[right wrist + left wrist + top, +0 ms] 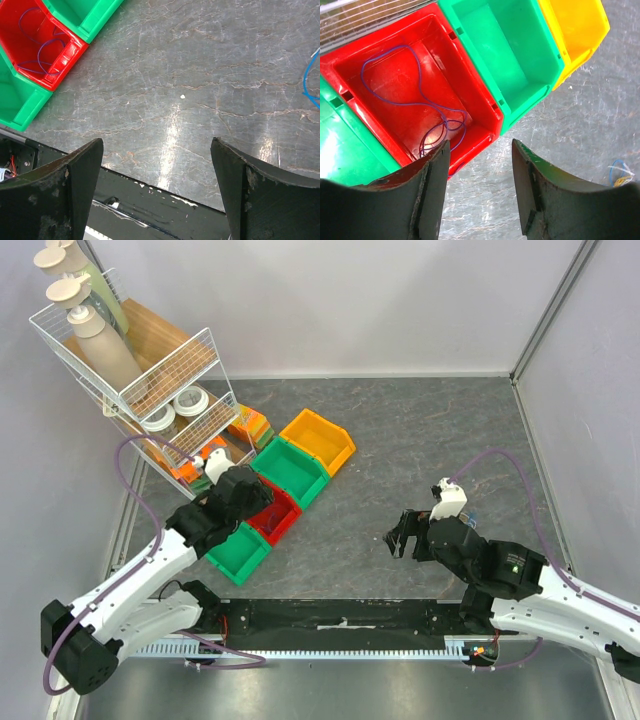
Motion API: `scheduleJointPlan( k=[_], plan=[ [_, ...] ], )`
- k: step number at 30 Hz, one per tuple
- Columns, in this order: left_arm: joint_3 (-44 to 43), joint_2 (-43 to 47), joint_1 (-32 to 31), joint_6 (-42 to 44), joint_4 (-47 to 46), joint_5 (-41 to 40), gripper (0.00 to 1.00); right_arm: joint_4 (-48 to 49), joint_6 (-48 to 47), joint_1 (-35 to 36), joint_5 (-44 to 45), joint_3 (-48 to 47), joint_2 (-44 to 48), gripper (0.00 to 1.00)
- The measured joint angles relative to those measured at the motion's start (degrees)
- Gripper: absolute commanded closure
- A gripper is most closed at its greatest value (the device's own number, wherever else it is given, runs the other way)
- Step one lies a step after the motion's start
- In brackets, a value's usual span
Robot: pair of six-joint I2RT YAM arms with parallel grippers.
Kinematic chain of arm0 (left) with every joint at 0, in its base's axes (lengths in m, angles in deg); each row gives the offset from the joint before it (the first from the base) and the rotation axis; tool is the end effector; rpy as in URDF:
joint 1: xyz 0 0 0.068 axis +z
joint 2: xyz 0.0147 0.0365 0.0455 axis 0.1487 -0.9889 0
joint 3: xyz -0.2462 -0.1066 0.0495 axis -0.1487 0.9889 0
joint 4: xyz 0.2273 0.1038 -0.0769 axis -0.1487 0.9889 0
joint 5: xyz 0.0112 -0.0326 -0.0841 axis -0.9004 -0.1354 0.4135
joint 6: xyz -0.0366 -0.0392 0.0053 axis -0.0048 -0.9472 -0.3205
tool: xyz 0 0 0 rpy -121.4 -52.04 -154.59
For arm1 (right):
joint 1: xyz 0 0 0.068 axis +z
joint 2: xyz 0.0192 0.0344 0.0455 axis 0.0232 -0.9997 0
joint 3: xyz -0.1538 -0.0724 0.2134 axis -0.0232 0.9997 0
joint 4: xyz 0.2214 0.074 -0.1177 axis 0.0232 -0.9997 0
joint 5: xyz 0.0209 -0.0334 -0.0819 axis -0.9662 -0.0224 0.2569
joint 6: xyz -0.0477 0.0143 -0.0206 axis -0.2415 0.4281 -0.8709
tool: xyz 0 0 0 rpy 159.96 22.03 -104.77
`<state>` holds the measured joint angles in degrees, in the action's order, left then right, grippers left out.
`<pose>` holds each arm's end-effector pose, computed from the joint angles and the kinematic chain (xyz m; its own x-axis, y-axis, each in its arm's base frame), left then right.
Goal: Untangle the cables
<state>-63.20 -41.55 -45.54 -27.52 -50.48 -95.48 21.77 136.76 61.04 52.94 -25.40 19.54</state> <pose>0.1602 -0.1010 0.2684 -0.5229 -0.5595 -0.6431 -0.3070 0.8274 -0.4702 0.0729 0.1043 0.2716 -0.6740 0.2925 -0.6784 -0.1153 0.8654 0.4877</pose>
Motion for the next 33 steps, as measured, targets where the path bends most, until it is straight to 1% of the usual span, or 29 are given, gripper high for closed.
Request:
scheduleJointPlan(
  k=[3,5,7,8,9,12,14,16,17,19,21,25,27,28,29,30,31,32,33],
  plan=[
    [-0.8,-0.3,0.0,4.8,-0.1,1.8,0.41,0.3,0.0,0.0,0.0,0.3,-0.1,0.04],
    [-1.2,-0.7,0.0,8.8,-1.3,5.5,0.43,0.3,0.0,0.0,-0.3,0.5,-0.4,0.05],
    [-1.3,-1.6,0.0,13.0,-3.3,12.1,0.47,0.4,0.1,0.0,-0.4,0.8,-1.0,0.06],
    [-1.3,-1.9,0.0,13.7,-3.7,13.5,0.48,0.3,0.4,0.0,-0.4,0.9,-1.5,0.08],
    [-1.3,-2.6,0.0,15.2,-4.5,17.2,0.48,0.3,1.0,0.0,-0.3,0.9,-2.1,0.08],
    [0.3,-4.3,0.0,18.2,-9.1,28.0,0.40,-0.6,4.3,0.0,2.8,0.9,-3.2,0.09],
    [3.0,-4.7,-0.3,18.9,-13.4,34.7,0.39,-1.2,6.6,-0.2,6.7,1.6,-3.2,0.10],
    [5.1,-4.6,-0.9,19.1,-15.8,39.5,0.38,-2.5,7.9,-2.3,10.1,1.9,-3.6,0.11],
    [5.4,-4.6,-1.2,19.3,-16.5,41.3,0.37,-2.9,8.1,-4.8,11.4,1.9,-4.0,0.12],
    [5.4,-4.0,-1.8,19.8,-17.7,43.8,0.37,-3.1,7.3,-13.7,12.6,1.7,-6.1,0.13],
    [5.3,-2.2,-2.1,20.4,-18.4,45.6,0.37,-2.8,4.6,-24.3,12.1,1.2,-9.7,0.13],
    [4.2,1.6,-2.1,21.9,-18.1,46.2,0.37,0.5,-1.5,-43.1,6.6,0.5,-18.1,0.12],
    [3.9,3.5,-2.1,22.4,-18.0,46.2,0.36,2.3,-3.3,-50.5,4.3,1.3,-19.9,0.14],
    [3.9,4.5,-2.1,22.7,-17.6,46.1,0.36,3.2,-4.1,-53.5,3.3,2.2,-19.9,0.17],
    [3.9,5.4,-2.1,22.8,-17.3,46.1,0.36,4.7,-4.8,-56.3,1.9,3.6,-19.5,0.30],
    [3.9,6.3,-2.1,23.0,-16.9,46.0,0.36,5.9,-5.5,-57.8,0.6,4.7,-19.3,0.56],
    [3.9,7.2,-2.1,23.1,-16.4,45.9,0.36,7.7,-6.5,-58.9,-1.6,6.1,-19.4,0.74],
    [4.0,7.8,-2.1,23.2,-16.2,45.8,0.36,9.5,-8.0,-59.4,-4.3,7.3,-20.2,0.84],
    [4.1,8.5,-2.1,23.3,-15.9,45.7,0.36,11.7,-9.1,-59.5,-8.7,8.2,-22.0,0.88]
  ],
)
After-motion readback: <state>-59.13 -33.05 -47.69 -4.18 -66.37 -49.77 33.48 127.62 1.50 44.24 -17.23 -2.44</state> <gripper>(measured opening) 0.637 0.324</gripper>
